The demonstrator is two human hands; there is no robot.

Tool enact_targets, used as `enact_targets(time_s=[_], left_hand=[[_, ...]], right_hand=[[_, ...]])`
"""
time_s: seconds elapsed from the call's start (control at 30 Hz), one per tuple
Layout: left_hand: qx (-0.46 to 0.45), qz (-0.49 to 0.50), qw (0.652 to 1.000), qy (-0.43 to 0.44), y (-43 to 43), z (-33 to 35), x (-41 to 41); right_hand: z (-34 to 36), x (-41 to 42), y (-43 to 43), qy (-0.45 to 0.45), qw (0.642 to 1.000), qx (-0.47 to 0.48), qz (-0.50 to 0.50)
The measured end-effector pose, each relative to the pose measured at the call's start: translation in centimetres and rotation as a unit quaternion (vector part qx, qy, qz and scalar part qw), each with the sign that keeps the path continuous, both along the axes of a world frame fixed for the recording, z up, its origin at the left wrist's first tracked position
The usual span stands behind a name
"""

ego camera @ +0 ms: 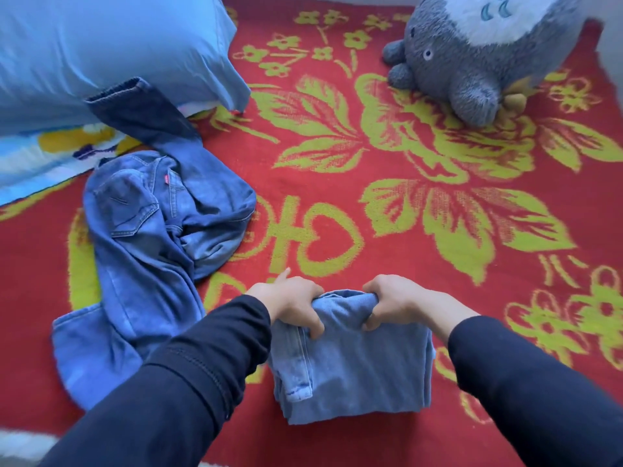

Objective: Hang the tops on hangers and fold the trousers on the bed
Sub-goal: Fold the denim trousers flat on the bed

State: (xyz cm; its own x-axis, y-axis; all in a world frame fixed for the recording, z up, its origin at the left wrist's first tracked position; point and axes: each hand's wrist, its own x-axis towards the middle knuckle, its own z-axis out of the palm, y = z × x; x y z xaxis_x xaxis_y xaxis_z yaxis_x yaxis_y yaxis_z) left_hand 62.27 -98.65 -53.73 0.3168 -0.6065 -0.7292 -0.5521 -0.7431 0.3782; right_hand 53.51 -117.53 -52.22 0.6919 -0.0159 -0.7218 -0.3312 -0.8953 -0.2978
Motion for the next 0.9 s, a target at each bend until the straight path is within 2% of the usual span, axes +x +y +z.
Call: enact_targets(time_s=[0.13, 0.33, 0.43, 0.6, 0.67, 0.9], left_hand=[[-0.055, 0.004, 0.998, -0.034, 2.4, 3.9, -3.5], [-0.110, 0.031, 0.975, -0.189, 8.8, 10.6, -11.2], [-0.129, 0.082, 0.952, -0.265, 13.3, 13.7, -17.3], [-0.135, 0.132, 0.905, -0.380, 21.8, 17.5, -29.9], [-0.108, 0.174, 0.898, -0.389, 25.6, 19.1, -35.0], [-0.036, 0.358, 0.876, -0.321, 40.0, 23.4, -52.6]], right_hand=[[4.0, -2.3, 2.1, -0.034, 0.998, -0.023, 0.051], [10.5, -7.5, 7.0, -0.168, 0.972, -0.061, 0.153], [13.5, -12.0, 10.4, -0.254, 0.942, -0.069, 0.208], [17.8, -20.9, 17.4, -0.367, 0.863, -0.067, 0.341], [19.5, -23.8, 21.2, -0.384, 0.841, -0.052, 0.376], [21.8, -33.3, 37.2, -0.377, 0.774, 0.029, 0.508]])
